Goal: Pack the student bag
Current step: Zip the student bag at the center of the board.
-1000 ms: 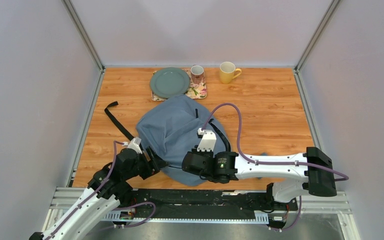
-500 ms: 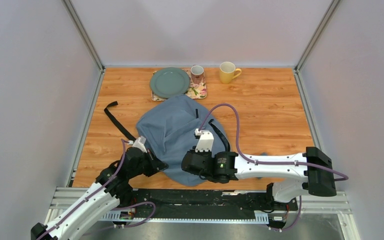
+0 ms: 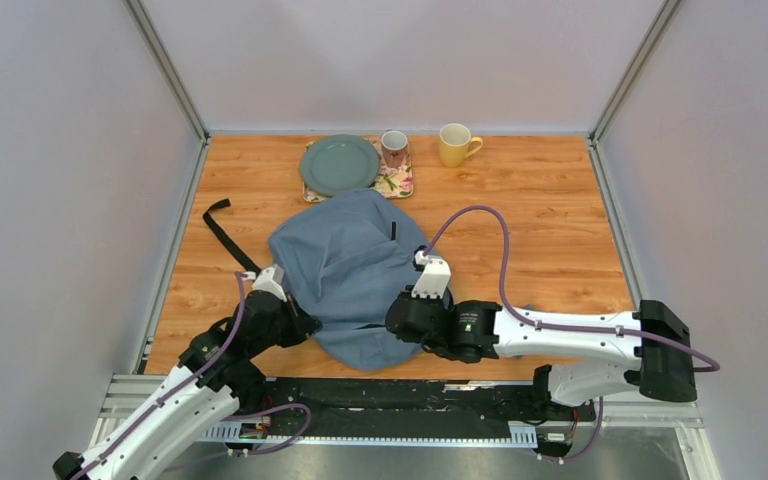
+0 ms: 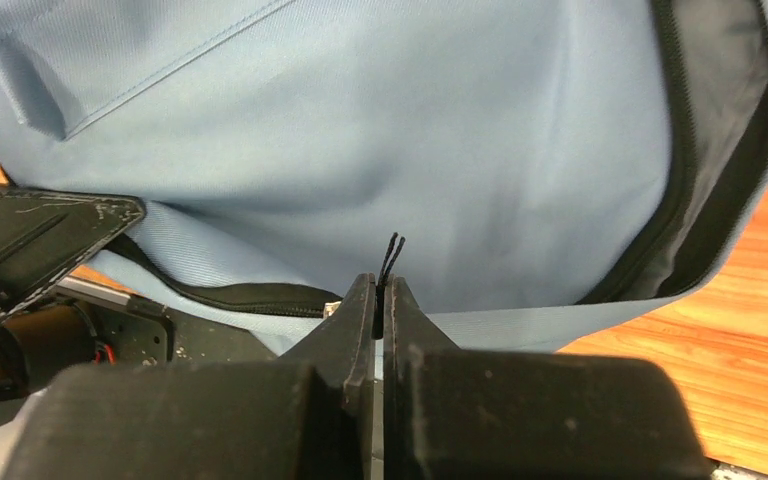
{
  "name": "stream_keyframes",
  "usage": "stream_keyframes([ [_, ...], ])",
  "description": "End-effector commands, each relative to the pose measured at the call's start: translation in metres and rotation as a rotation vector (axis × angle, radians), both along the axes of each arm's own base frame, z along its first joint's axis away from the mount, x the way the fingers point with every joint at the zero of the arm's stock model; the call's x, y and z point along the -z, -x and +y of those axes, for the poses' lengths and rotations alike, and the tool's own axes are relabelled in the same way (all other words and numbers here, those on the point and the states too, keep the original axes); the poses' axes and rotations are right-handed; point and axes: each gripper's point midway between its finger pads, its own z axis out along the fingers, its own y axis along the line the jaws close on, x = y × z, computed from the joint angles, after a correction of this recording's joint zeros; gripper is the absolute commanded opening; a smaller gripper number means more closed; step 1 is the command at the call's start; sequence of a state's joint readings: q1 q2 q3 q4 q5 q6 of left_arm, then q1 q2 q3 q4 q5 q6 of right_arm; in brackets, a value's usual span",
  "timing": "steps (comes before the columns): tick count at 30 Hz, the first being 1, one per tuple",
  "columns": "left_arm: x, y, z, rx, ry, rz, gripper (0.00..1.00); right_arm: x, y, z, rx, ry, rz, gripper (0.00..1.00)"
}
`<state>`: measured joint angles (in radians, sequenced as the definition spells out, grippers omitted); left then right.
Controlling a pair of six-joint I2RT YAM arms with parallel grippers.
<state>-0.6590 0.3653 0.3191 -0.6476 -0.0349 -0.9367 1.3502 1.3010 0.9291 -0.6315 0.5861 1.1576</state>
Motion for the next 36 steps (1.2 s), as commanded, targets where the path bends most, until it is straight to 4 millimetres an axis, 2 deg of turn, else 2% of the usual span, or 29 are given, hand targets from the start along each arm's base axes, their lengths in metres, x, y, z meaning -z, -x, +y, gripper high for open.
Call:
stream_keyframes([
  [1, -0.016, -0.016, 0.071, -0.198, -0.295, -0.124, 0.00, -0.006, -0.021, -0.048, 0.083, 0.134, -0.097, 0.00],
  [4, -0.026, -0.014, 0.077, -0.180, -0.342, -0.121, 0.00, -0.003, -0.023, -0.056, 0.096, 0.146, -0.097, 0.00],
  [6, -0.025, -0.009, 0.069, -0.118, -0.342, -0.087, 0.00, -0.004, -0.024, -0.054, 0.084, 0.138, -0.099, 0.00],
  [7, -0.025, -0.008, 0.066, -0.100, -0.338, -0.077, 0.07, -0.006, -0.023, -0.050, 0.073, 0.128, -0.098, 0.00],
  [8, -0.026, -0.007, 0.063, -0.082, -0.332, -0.071, 0.28, -0.007, -0.023, -0.048, 0.060, 0.127, -0.096, 0.00],
  [10, -0.033, -0.005, 0.056, -0.042, -0.314, -0.073, 0.44, -0.010, -0.021, -0.039, 0.029, 0.108, -0.091, 0.00],
  [11, -0.037, -0.003, 0.056, -0.034, -0.309, -0.076, 0.58, -0.011, -0.021, -0.036, 0.023, 0.101, -0.088, 0.00],
  [12, -0.051, -0.005, 0.055, -0.033, -0.294, -0.104, 0.65, -0.011, -0.020, -0.034, 0.015, 0.096, -0.086, 0.00],
  [14, -0.064, -0.003, 0.059, -0.039, -0.298, -0.124, 0.78, -0.010, -0.020, -0.030, 0.009, 0.087, -0.076, 0.00],
  [15, -0.081, -0.005, 0.062, -0.045, -0.293, -0.169, 0.78, -0.009, -0.019, -0.028, 0.006, 0.085, -0.074, 0.00],
  [17, -0.098, -0.005, 0.063, -0.035, -0.285, -0.213, 0.78, -0.008, -0.018, -0.025, -0.003, 0.081, -0.065, 0.00],
  [18, -0.115, -0.005, 0.059, 0.005, -0.272, -0.260, 0.78, -0.008, -0.018, -0.022, -0.005, 0.074, -0.066, 0.00],
  [19, -0.123, -0.005, 0.055, 0.036, -0.261, -0.285, 0.78, -0.008, -0.017, -0.020, -0.013, 0.071, -0.059, 0.00],
  [20, -0.136, -0.007, 0.046, 0.082, -0.236, -0.331, 0.79, -0.007, -0.017, -0.019, -0.017, 0.074, -0.058, 0.00],
  [21, -0.150, 0.000, 0.030, 0.212, -0.219, -0.368, 0.79, -0.007, -0.017, -0.018, -0.018, 0.073, -0.058, 0.00],
  [23, -0.159, 0.001, 0.020, 0.307, -0.233, -0.378, 0.79, -0.006, -0.016, -0.016, -0.023, 0.076, -0.054, 0.00],
  [24, -0.160, 0.006, 0.005, 0.430, -0.226, -0.393, 0.79, -0.005, -0.017, -0.016, -0.020, 0.075, -0.056, 0.00],
  [26, -0.168, -0.001, -0.008, 0.489, -0.207, -0.464, 0.79, -0.005, -0.017, -0.013, -0.022, 0.071, -0.052, 0.00],
  [28, -0.162, -0.001, -0.021, 0.567, -0.186, -0.512, 0.79, -0.007, -0.017, -0.011, -0.022, 0.065, -0.052, 0.00],
  [29, -0.169, -0.005, -0.030, 0.586, -0.157, -0.565, 0.79, -0.008, -0.017, -0.010, -0.020, 0.056, -0.050, 0.00],
  [30, -0.160, -0.001, -0.040, 0.645, -0.122, -0.556, 0.80, -0.008, -0.017, -0.009, -0.018, 0.050, -0.046, 0.00],
  [31, -0.160, 0.000, -0.047, 0.670, -0.091, -0.570, 0.80, -0.007, -0.016, -0.008, -0.020, 0.045, -0.039, 0.00],
  [32, -0.167, -0.002, -0.058, 0.690, -0.047, -0.617, 0.80, -0.009, -0.016, -0.005, -0.015, 0.024, -0.037, 0.00],
  [33, -0.155, 0.002, -0.065, 0.725, -0.017, -0.595, 0.80, -0.010, -0.015, -0.004, -0.014, 0.012, -0.034, 0.00],
  [35, -0.151, 0.008, -0.079, 0.775, -0.004, -0.629, 0.80, -0.009, -0.014, -0.003, -0.011, -0.006, -0.026, 0.00],
  [36, -0.138, 0.004, -0.081, 0.776, -0.053, -0.632, 0.80, -0.009, -0.013, -0.003, -0.003, -0.017, -0.022, 0.00],
])
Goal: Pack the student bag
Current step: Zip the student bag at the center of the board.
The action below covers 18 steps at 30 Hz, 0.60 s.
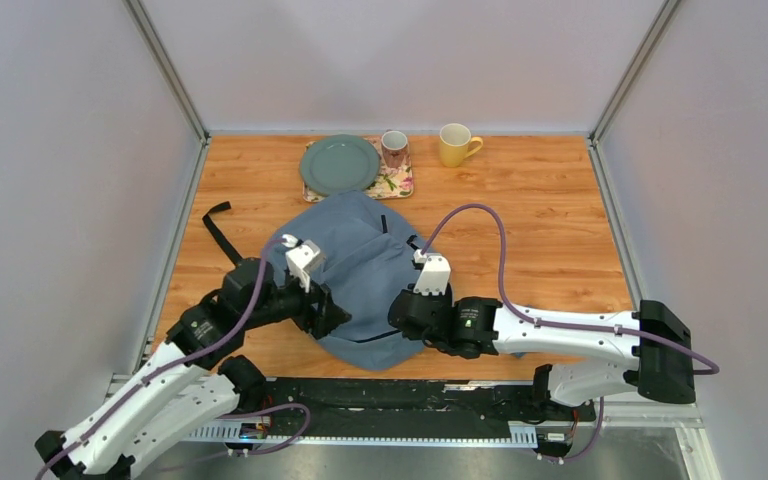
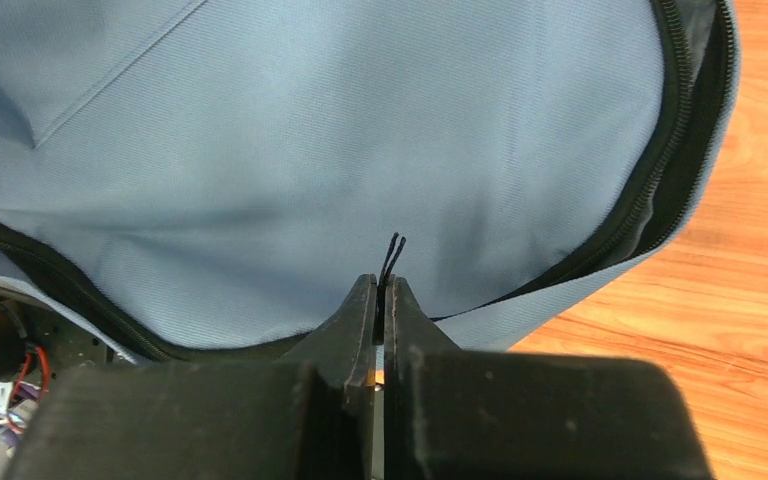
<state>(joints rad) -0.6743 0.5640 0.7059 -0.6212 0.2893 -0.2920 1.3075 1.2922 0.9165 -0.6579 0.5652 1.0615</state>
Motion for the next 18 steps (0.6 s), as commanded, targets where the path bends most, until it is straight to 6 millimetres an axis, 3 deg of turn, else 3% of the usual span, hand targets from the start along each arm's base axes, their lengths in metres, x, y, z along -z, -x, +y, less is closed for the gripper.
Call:
stream_keyframes([
  [1, -0.007, 0.017, -0.047, 0.237, 0.050, -0.164, 0.80, -0.017, -0.005, 0.015, 0.033, -0.117, -0.010, 0.00],
  [6, 0.026, 0.027, -0.067, 0.302, -0.114, -0.245, 0.81, -0.014, -0.003, 0.012, 0.043, -0.125, -0.001, 0.00],
  [13, 0.043, 0.029, -0.092, 0.349, -0.086, -0.324, 0.81, -0.015, -0.002, 0.009, 0.054, -0.141, 0.004, 0.00],
  [18, 0.070, 0.031, -0.101, 0.389, -0.152, -0.327, 0.78, -0.019, -0.002, 0.009, 0.056, -0.163, 0.004, 0.00],
])
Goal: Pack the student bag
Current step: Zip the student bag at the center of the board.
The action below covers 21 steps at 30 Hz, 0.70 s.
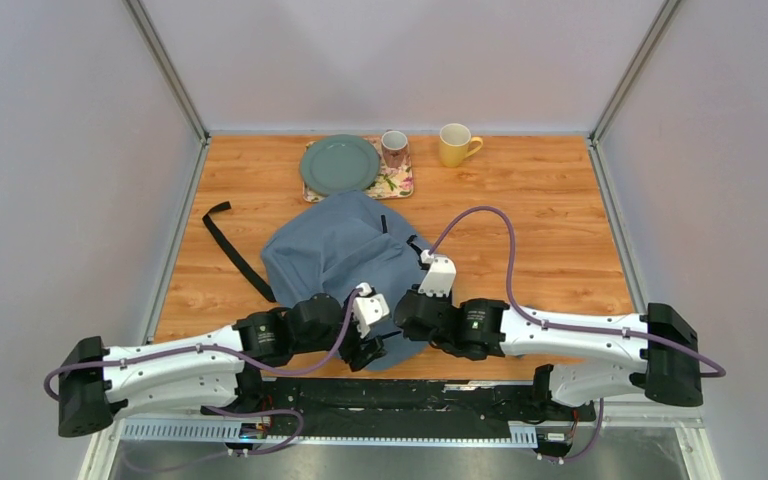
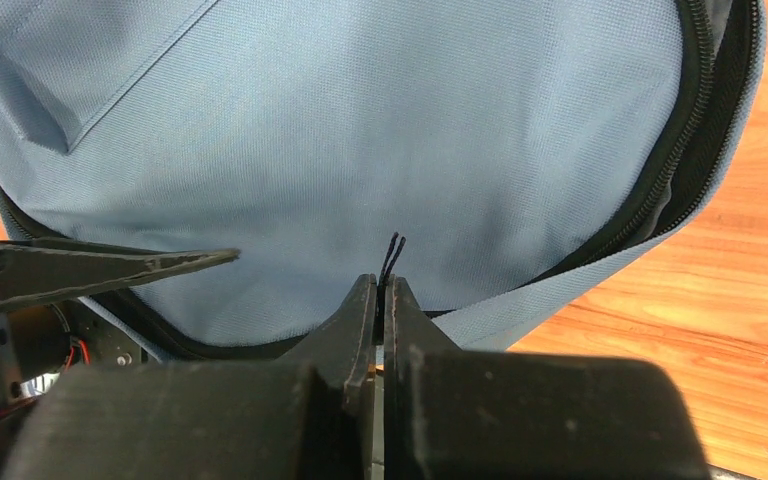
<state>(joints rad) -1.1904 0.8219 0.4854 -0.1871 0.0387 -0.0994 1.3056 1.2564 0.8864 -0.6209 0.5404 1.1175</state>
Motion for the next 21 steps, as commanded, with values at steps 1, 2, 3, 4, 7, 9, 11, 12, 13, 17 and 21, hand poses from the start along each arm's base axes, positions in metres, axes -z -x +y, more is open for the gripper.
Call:
stream_keyframes([
  [1, -0.007, -0.008, -0.020, 0.026, 0.034, -0.091, 0.74, -0.014, -0.005, 0.005, 0.031, -0.078, -0.024, 0.00],
  [2, -0.001, -0.011, -0.019, 0.005, 0.011, -0.095, 0.69, -0.015, -0.005, 0.005, 0.029, -0.081, -0.025, 0.00],
  [3, 0.002, -0.010, -0.021, 0.007, 0.007, -0.089, 0.53, -0.015, -0.004, 0.005, 0.029, -0.090, -0.022, 0.00],
  [4, 0.003, -0.009, -0.021, 0.006, 0.004, -0.083, 0.46, -0.014, -0.005, 0.004, 0.031, -0.090, -0.021, 0.00],
  [7, 0.018, -0.005, -0.017, -0.025, -0.033, -0.026, 0.17, -0.011, -0.006, -0.001, 0.045, -0.080, -0.026, 0.00],
  [9, 0.026, -0.002, -0.011, -0.036, -0.048, 0.002, 0.03, -0.006, -0.009, -0.008, 0.071, -0.068, -0.030, 0.00],
  [11, 0.035, 0.004, -0.001, -0.051, -0.058, 0.041, 0.00, 0.003, -0.013, -0.019, 0.098, -0.048, -0.022, 0.00],
  [12, 0.040, 0.007, 0.004, -0.055, -0.065, 0.058, 0.00, 0.005, -0.015, -0.022, 0.112, -0.047, -0.023, 0.00],
  [13, 0.044, 0.010, 0.010, -0.069, -0.056, 0.078, 0.00, 0.004, -0.018, -0.026, 0.127, -0.055, -0.024, 0.00],
  [17, 0.054, 0.016, 0.030, -0.122, -0.034, 0.117, 0.00, 0.003, -0.030, -0.043, 0.174, -0.063, -0.041, 0.00],
  [21, 0.062, 0.019, 0.049, -0.174, -0.032, 0.137, 0.00, 0.001, -0.041, -0.056, 0.192, -0.048, -0.055, 0.00],
])
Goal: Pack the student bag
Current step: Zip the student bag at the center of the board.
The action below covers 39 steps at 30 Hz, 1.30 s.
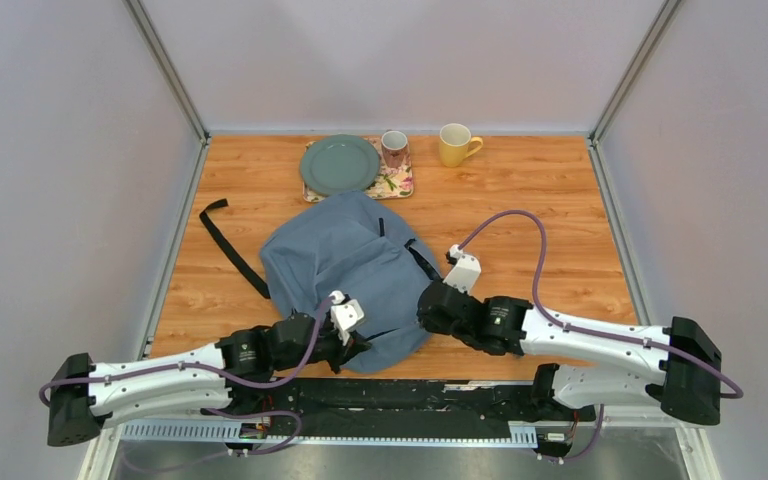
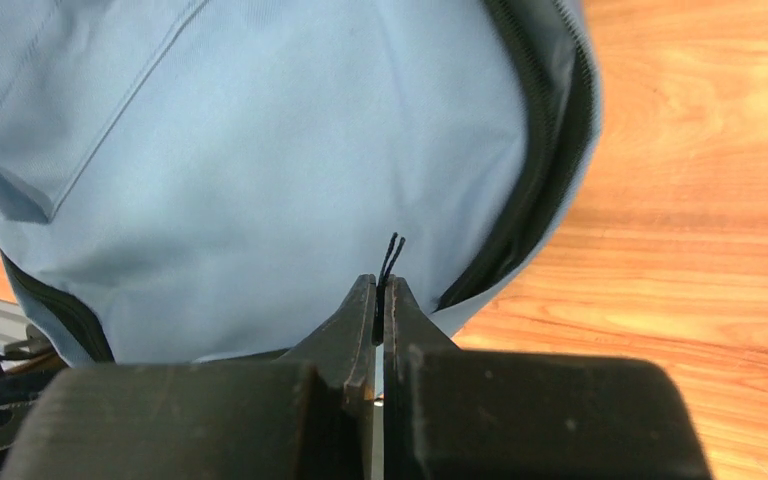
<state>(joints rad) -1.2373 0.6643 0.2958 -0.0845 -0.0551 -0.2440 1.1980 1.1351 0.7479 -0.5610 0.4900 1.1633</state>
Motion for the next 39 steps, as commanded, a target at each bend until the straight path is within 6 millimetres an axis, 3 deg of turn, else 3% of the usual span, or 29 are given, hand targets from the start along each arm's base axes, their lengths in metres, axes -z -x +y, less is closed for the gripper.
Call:
stream_keyframes([
  [1, 0.035, 0.010, 0.035, -0.071, -0.109, 0.096, 0.00, -0.012, -0.027, -0.026, 0.080, 0.045, -0.093, 0.00],
  [4, 0.033, 0.009, 0.040, -0.100, -0.105, 0.108, 0.02, -0.017, -0.026, -0.018, 0.047, 0.034, -0.091, 0.00],
  [5, 0.032, 0.008, 0.041, -0.116, -0.108, 0.111, 0.07, -0.017, -0.026, -0.015, 0.033, 0.035, -0.086, 0.00],
  [6, 0.031, 0.008, 0.043, -0.126, -0.115, 0.121, 0.19, -0.016, -0.023, -0.011, 0.015, 0.030, -0.070, 0.00],
  [9, 0.014, 0.008, 0.035, -0.128, -0.094, 0.136, 0.31, -0.015, -0.019, -0.005, -0.009, 0.027, -0.046, 0.00],
  [13, -0.021, 0.003, 0.015, -0.096, -0.036, 0.105, 0.42, -0.011, -0.015, -0.002, -0.022, 0.024, -0.035, 0.00],
  [16, -0.045, -0.002, 0.000, -0.069, 0.015, 0.059, 0.44, -0.011, -0.013, -0.001, -0.025, 0.023, -0.034, 0.00],
  [18, -0.061, -0.006, -0.012, -0.051, 0.065, 0.025, 0.55, -0.010, -0.011, -0.002, -0.025, 0.025, -0.032, 0.00],
  [21, -0.077, -0.009, -0.029, -0.006, 0.098, -0.023, 0.60, -0.010, -0.010, -0.005, -0.017, 0.018, -0.033, 0.00],
  [24, -0.072, -0.008, -0.043, 0.044, 0.064, -0.030, 0.62, -0.010, -0.009, -0.008, -0.008, 0.008, -0.033, 0.00],
  [28, -0.041, 0.000, -0.056, 0.099, -0.024, 0.046, 0.62, -0.013, -0.008, -0.011, -0.003, -0.003, -0.038, 0.00],
  [34, -0.015, 0.010, -0.076, 0.183, -0.068, 0.095, 0.61, -0.013, -0.006, -0.014, 0.000, -0.011, -0.032, 0.00],
  [37, -0.007, 0.007, -0.081, 0.170, -0.077, 0.102, 0.52, -0.013, -0.006, -0.015, 0.003, -0.006, -0.032, 0.00],
  [38, -0.003, 0.007, -0.079, 0.160, -0.094, 0.110, 0.39, -0.012, -0.007, -0.016, 0.006, -0.003, -0.036, 0.00],
  [39, 0.001, 0.007, -0.077, 0.148, -0.107, 0.121, 0.31, -0.012, -0.007, -0.017, 0.013, -0.003, -0.035, 0.00],
])
